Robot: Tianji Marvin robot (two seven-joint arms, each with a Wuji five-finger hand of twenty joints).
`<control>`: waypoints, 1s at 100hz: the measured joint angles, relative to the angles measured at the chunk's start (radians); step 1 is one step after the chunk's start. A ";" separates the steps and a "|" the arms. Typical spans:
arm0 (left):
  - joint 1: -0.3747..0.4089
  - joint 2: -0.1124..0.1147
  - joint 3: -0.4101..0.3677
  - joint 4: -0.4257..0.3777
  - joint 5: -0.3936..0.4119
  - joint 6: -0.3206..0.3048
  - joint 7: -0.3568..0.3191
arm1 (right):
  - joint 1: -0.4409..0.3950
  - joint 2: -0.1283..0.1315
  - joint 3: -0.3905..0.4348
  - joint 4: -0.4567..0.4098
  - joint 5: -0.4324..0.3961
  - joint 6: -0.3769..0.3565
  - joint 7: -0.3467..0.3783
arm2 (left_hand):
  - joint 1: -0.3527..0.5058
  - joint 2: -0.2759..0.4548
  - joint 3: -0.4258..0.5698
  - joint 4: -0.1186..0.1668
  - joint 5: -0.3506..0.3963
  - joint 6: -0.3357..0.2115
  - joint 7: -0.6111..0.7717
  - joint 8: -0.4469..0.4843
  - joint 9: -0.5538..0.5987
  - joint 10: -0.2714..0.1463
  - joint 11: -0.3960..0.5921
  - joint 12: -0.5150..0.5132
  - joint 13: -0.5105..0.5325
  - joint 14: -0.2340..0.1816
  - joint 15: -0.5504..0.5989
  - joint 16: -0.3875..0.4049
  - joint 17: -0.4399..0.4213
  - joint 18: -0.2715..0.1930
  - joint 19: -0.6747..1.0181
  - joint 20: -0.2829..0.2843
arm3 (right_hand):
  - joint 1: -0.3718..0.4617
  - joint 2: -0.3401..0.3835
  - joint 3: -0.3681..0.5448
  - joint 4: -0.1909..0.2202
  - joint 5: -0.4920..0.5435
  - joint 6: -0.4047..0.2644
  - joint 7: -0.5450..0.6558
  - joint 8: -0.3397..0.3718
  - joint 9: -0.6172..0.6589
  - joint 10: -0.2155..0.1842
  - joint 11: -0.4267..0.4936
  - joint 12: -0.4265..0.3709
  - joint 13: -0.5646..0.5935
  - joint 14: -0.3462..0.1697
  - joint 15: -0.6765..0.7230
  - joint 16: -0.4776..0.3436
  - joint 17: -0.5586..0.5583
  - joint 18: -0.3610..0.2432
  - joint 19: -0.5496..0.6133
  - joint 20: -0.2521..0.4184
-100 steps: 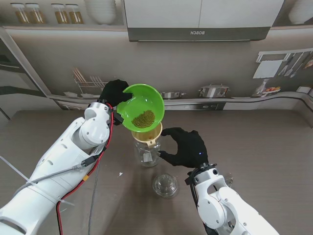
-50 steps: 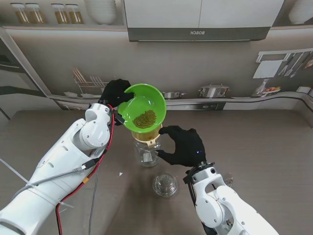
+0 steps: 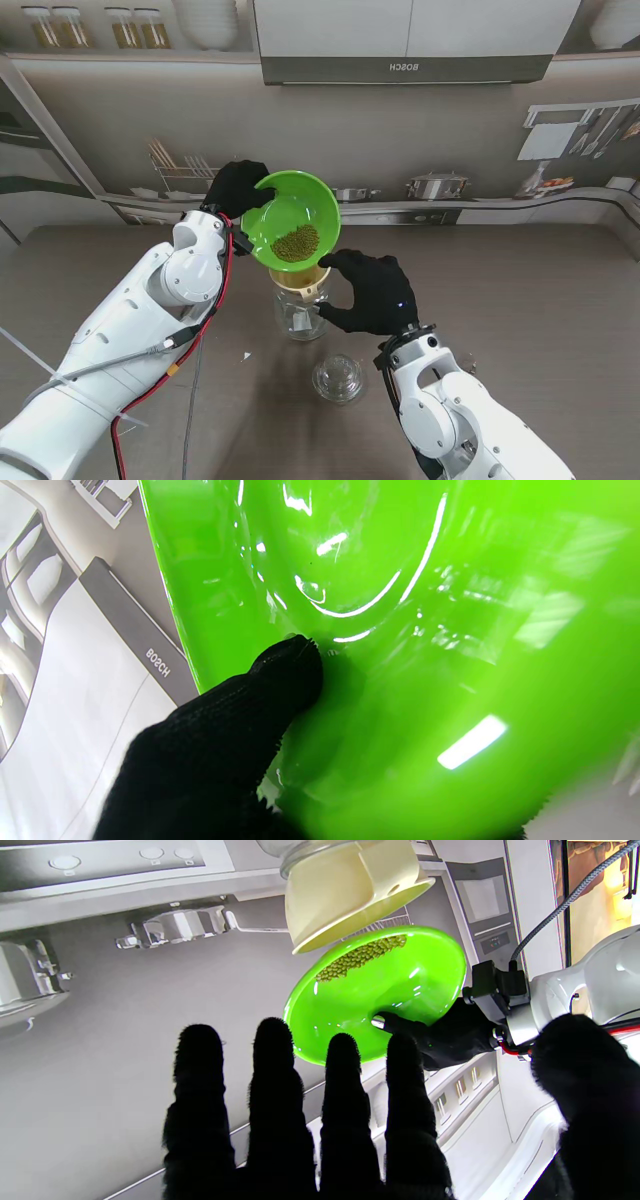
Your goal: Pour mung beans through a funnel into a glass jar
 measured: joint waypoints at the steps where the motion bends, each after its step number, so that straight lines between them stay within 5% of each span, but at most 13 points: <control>1: 0.000 0.000 0.000 0.000 0.000 0.000 0.000 | 0.000 0.000 0.000 0.000 0.000 0.000 0.000 | 0.000 0.000 0.000 0.000 0.000 0.000 0.000 0.000 0.000 0.000 0.000 0.000 0.000 0.000 0.000 0.000 0.000 0.000 0.000 -0.001 | 0.000 0.003 0.000 0.000 0.000 0.000 -0.003 -0.001 0.000 0.000 -0.003 -0.004 0.000 0.000 0.000 0.000 0.000 0.000 0.000 -0.001; 71: -0.010 0.007 0.016 0.012 0.061 -0.071 0.036 | 0.022 -0.003 -0.020 0.004 -0.003 0.013 -0.027 | 0.000 0.000 0.000 0.000 0.000 0.000 0.005 -0.002 0.000 -0.001 0.002 0.000 0.000 0.000 0.000 0.000 0.000 0.000 0.000 -0.001 | -0.011 0.024 -0.001 0.010 0.000 0.000 -0.019 -0.014 0.000 0.001 -0.009 -0.020 0.000 0.000 0.000 -0.012 -0.009 0.000 -0.013 -0.024; 100: -0.057 0.002 0.057 0.076 0.092 -0.093 0.067 | 0.031 -0.004 -0.028 0.011 -0.003 0.016 -0.034 | 0.000 0.000 0.000 0.000 0.000 0.000 0.006 -0.004 0.000 -0.001 0.002 0.000 0.000 0.000 0.000 -0.001 0.000 0.000 0.000 -0.001 | -0.012 0.024 -0.001 0.010 0.000 0.000 -0.019 -0.014 0.000 0.001 -0.009 -0.020 0.000 0.000 0.000 -0.014 -0.010 0.000 -0.013 -0.025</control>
